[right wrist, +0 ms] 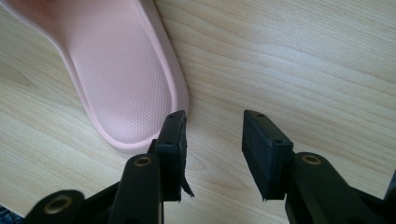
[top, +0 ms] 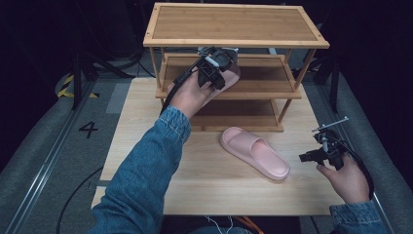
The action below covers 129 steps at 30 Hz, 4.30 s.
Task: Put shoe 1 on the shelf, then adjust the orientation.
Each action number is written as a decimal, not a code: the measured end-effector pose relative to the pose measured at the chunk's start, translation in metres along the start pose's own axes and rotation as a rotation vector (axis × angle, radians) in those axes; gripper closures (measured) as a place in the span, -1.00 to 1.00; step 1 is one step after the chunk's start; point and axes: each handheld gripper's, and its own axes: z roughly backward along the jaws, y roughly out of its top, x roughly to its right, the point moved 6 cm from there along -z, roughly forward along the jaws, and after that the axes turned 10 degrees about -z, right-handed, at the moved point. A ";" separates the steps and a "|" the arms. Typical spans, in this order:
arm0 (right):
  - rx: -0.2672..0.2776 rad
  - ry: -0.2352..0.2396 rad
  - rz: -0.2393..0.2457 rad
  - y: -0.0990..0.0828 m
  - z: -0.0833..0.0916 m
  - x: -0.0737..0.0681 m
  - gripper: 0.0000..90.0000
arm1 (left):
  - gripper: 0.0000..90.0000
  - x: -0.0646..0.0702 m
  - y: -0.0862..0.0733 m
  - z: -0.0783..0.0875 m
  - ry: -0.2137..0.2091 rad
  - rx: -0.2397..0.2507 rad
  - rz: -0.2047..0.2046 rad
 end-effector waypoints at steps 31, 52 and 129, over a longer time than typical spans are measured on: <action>-0.012 -0.003 0.058 0.017 -0.010 -0.013 0.37 | 0.98 -0.042 -0.132 0.023 -0.090 -0.099 0.235; -0.012 -0.010 0.035 0.010 -0.007 -0.007 0.36 | 0.95 -0.005 -0.097 0.019 -0.144 -0.058 0.117; -0.077 -0.001 0.066 0.012 -0.033 -0.017 0.31 | -0.55 0.055 -0.136 -0.007 -0.192 -0.182 0.053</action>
